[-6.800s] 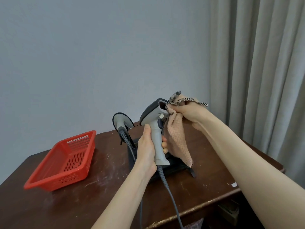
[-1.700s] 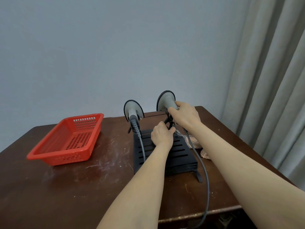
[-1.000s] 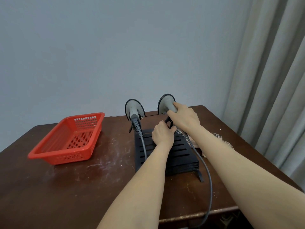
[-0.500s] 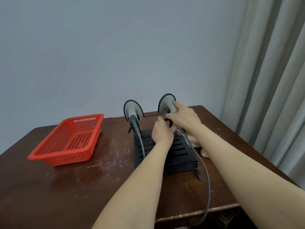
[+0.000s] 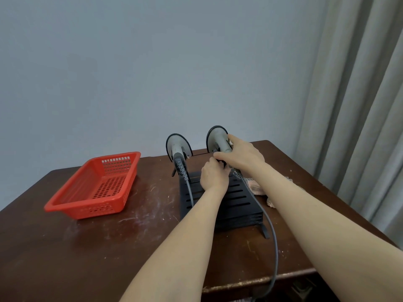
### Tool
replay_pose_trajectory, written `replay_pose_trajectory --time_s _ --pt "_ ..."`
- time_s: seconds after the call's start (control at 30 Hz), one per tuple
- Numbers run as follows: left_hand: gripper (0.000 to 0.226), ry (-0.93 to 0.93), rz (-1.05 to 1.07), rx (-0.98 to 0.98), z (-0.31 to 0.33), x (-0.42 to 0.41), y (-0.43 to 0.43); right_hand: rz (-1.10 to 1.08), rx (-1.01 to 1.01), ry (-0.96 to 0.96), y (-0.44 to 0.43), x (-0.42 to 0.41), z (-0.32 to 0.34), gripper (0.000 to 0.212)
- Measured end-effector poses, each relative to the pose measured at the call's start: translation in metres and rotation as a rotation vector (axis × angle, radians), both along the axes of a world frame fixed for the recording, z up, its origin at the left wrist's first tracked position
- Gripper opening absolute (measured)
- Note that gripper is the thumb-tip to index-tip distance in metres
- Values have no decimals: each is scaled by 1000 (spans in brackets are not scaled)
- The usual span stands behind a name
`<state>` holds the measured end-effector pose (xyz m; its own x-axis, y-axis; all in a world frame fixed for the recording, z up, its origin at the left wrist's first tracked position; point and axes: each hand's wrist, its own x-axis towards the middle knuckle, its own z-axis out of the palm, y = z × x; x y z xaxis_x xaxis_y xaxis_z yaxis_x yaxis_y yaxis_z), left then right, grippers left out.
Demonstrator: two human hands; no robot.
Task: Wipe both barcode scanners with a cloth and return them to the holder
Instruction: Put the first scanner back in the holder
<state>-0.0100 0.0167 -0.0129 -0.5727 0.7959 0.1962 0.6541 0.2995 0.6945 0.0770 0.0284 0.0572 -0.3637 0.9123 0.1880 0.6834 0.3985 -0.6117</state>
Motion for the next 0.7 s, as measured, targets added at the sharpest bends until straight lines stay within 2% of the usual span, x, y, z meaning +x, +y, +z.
replay_pose_trajectory --time_s 0.2,0.3,0.5,0.7 --pt "39 14 9 -4 5 0 -3 1 -17 -6 -1 0 -1 48" --pt "42 -1 15 3 8 1 -5 5 -24 -12 -2 0 -2 51" --pt "61 3 -3 -27 14 3 -10 -19 -24 -23 -4 0 0 66" --pt "69 33 -71 -103 25 -3 -16 -21 -33 4 -8 -1 1 82"
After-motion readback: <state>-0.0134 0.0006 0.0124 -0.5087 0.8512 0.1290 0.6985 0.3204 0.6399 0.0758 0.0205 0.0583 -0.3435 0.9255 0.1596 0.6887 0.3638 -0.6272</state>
